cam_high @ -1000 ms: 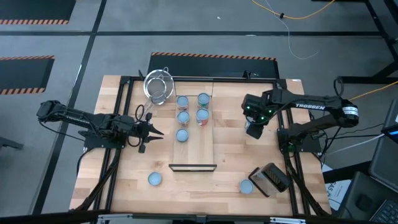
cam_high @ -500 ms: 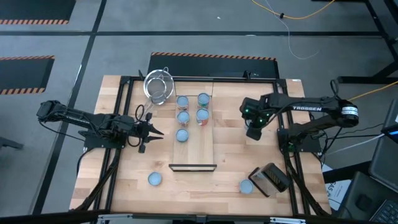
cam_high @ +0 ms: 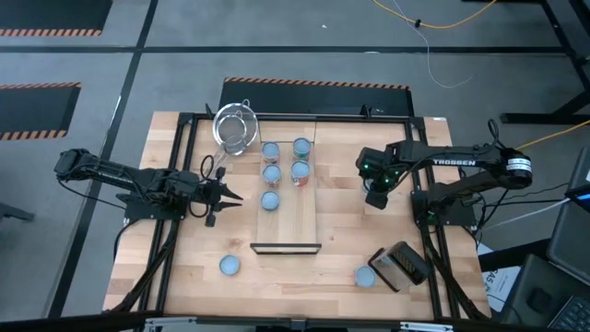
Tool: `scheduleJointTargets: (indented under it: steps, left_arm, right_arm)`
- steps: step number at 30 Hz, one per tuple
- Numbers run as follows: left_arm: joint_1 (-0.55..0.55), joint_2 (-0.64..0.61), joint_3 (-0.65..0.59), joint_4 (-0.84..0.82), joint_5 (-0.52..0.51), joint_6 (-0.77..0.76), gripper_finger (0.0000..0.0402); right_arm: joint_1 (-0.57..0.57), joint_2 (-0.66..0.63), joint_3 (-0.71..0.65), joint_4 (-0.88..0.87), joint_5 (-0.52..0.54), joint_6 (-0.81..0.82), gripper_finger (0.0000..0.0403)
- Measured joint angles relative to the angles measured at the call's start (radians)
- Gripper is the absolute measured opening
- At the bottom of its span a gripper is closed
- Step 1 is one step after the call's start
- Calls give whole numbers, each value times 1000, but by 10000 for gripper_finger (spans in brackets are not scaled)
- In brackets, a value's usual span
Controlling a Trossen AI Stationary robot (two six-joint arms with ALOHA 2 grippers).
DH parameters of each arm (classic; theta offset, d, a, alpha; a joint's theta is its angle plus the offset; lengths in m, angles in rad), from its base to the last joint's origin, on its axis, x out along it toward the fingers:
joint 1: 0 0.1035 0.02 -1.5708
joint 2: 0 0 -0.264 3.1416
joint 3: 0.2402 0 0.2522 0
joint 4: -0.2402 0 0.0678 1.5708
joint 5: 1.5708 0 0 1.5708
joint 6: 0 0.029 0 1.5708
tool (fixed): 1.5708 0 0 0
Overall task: Pick and place cans onto a shelf
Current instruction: Put the canned mixed vegetables on the shelf
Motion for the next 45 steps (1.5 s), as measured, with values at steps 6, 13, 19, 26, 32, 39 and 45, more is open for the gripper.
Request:
scheduleJointTargets:
  steps: [6, 13, 19, 26, 32, 39, 45]
  left_arm:
    - [0, 0, 0, 0, 0, 0, 70]
    - [0, 0, 0, 0, 0, 0, 70]
    - [0, 0, 0, 0, 0, 0, 70]
    - [0, 0, 0, 0, 0, 0, 70]
    - [0, 0, 0, 0, 0, 0, 70]
    - [0, 0, 0, 0, 0, 0, 70]
    - [0, 0, 0, 0, 0, 0, 70]
  right_arm:
    - [0, 0, 0, 3, 0, -3, 80]
    - [0, 3, 44, -3, 4, -13, 80]
    - [0, 3, 52, -11, 4, -48, 80]
    - [0, 3, 52, -7, 34, -52, 80]
    - [0, 3, 52, -7, 79, -52, 81]
    - [0, 3, 52, -7, 79, -52, 81]
    - [0, 3, 52, -6, 79, -52, 81]
